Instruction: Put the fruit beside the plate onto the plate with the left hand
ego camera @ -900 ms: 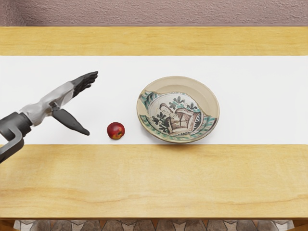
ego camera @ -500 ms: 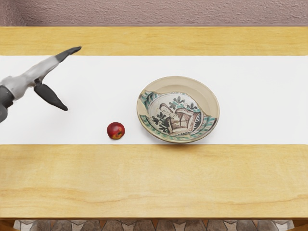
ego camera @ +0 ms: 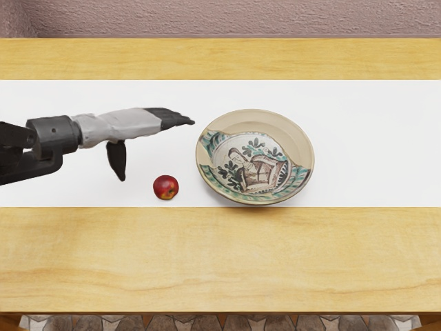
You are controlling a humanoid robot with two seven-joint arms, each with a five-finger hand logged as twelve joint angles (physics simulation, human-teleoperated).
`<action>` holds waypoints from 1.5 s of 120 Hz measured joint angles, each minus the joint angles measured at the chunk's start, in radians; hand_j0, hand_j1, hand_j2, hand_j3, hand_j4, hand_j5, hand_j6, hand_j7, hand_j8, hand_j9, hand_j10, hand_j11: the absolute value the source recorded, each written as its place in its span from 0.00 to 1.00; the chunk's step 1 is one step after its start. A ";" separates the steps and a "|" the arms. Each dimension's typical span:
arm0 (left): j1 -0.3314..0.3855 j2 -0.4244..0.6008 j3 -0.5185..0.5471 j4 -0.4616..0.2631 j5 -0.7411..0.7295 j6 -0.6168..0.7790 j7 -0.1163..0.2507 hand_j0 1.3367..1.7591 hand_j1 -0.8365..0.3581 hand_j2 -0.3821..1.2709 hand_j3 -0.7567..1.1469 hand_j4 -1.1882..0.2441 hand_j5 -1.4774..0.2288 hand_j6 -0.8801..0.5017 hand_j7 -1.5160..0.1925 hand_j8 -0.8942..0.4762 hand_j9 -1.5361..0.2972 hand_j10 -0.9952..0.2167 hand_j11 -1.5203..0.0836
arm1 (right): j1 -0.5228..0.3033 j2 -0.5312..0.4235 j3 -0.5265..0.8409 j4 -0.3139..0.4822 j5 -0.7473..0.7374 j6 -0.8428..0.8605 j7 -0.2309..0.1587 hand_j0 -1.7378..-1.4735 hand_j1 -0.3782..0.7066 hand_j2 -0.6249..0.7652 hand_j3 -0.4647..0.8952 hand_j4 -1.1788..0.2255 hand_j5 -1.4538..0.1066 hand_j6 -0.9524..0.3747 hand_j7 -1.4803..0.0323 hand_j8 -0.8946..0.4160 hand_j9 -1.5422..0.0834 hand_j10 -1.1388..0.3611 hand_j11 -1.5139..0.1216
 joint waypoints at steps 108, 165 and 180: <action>-0.012 -0.224 0.213 -0.083 -0.307 0.073 0.000 0.76 0.94 0.24 0.40 0.79 0.82 0.60 0.85 0.61 0.80 0.78 0.90 | 0.000 0.000 0.000 0.000 0.000 0.000 0.000 0.30 0.03 0.45 0.34 0.84 0.93 0.72 0.98 0.68 0.95 0.76 0.93; -0.075 -0.184 0.220 -0.233 -0.159 0.078 0.000 0.76 0.87 0.25 0.40 0.75 0.77 0.55 0.80 0.56 0.75 0.72 0.85 | 0.000 0.000 0.000 0.000 0.000 0.000 0.000 0.30 0.03 0.45 0.34 0.84 0.93 0.72 0.98 0.68 0.95 0.76 0.93; -0.075 -0.184 0.225 -0.235 -0.171 0.078 0.000 0.76 0.84 0.25 0.40 0.73 0.75 0.53 0.77 0.54 0.73 0.70 0.83 | 0.000 0.000 0.000 0.000 0.000 0.000 0.000 0.30 0.03 0.45 0.34 0.84 0.93 0.72 0.98 0.68 0.95 0.76 0.93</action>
